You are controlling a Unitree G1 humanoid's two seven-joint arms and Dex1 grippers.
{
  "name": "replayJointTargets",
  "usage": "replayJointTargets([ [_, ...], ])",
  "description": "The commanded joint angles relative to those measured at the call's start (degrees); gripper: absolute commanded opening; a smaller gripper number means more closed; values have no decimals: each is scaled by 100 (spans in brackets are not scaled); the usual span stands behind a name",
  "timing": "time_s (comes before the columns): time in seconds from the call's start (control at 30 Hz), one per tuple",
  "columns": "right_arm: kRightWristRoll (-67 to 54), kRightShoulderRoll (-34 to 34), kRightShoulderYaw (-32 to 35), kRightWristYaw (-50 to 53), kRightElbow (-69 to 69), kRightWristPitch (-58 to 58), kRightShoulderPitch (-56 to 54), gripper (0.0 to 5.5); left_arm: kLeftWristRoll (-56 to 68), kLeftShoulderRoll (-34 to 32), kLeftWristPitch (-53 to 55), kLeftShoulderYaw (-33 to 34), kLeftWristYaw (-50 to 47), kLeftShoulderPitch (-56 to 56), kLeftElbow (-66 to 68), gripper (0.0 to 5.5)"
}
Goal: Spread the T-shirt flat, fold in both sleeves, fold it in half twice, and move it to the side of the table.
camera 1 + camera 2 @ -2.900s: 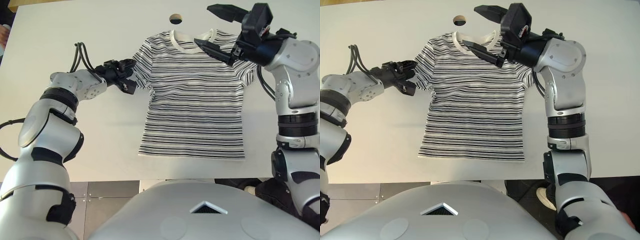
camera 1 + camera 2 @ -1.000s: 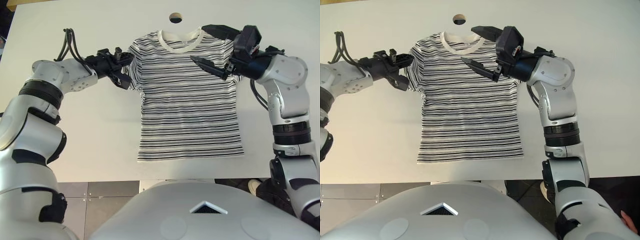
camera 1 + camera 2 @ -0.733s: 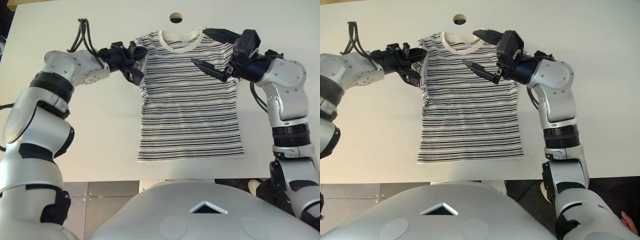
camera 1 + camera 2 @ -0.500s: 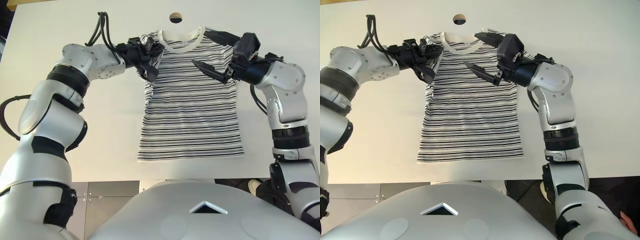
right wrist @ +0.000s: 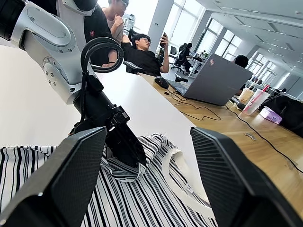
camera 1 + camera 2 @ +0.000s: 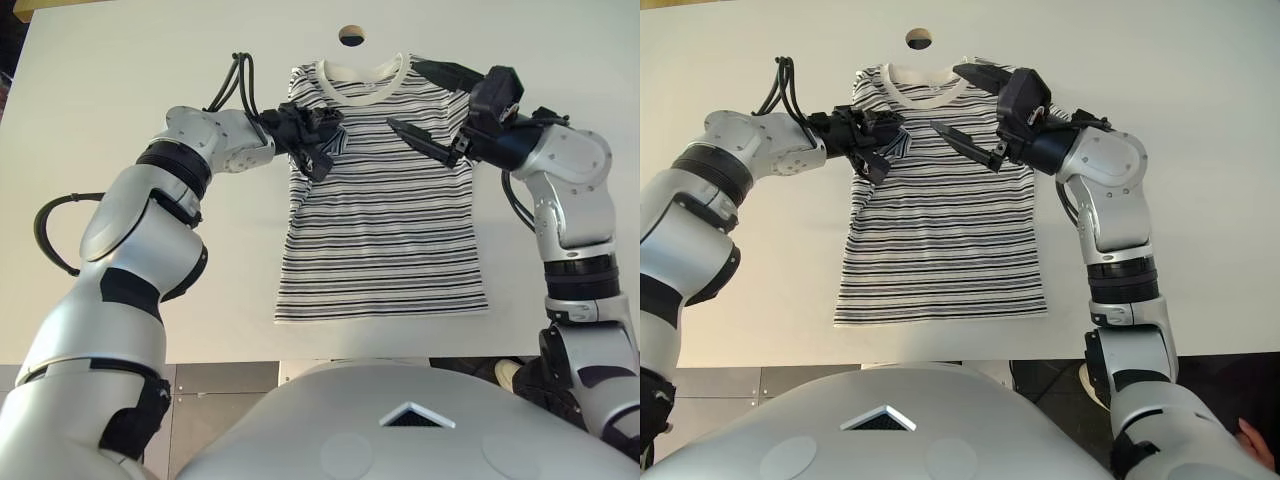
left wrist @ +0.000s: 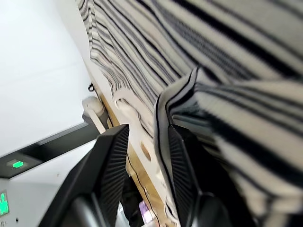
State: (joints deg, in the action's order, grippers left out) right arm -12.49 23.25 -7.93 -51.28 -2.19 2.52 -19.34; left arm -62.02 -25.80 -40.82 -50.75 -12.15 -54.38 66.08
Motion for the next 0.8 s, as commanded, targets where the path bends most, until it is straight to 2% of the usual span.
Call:
replayJointTargets([
  [0.03, 270, 186, 79, 26, -558, 340, -96, 329, 590, -42, -40, 561, -220, 21, -140, 186],
  [0.2, 1174, 812, 164, 262, -2899, 1908, -838, 329, 1764, -726, -603, 1632, -32, 311, -1223, 186],
  [0.33, 1423, 913, 202, 429, -4256, 2547, -1348, 329, 2893, -1336, -883, 2421, 640, 989, -2433, 186],
  [0.5, 2266, 1135, -81, 1085, -5588, 3376, -1938, 329, 3261, -1945, -626, 3040, 1187, 1713, -3252, 186],
  [0.6, 2803, 1261, -356, 1504, -6000, 3835, -2076, 329, 3231, -2284, -588, 3303, 1342, 2063, -3433, 186],
  [0.8, 4687, 1723, -1520, 3027, -6421, 4551, -2288, 329, 3217, -2768, -543, 3779, 1463, 2905, -4022, 186],
])
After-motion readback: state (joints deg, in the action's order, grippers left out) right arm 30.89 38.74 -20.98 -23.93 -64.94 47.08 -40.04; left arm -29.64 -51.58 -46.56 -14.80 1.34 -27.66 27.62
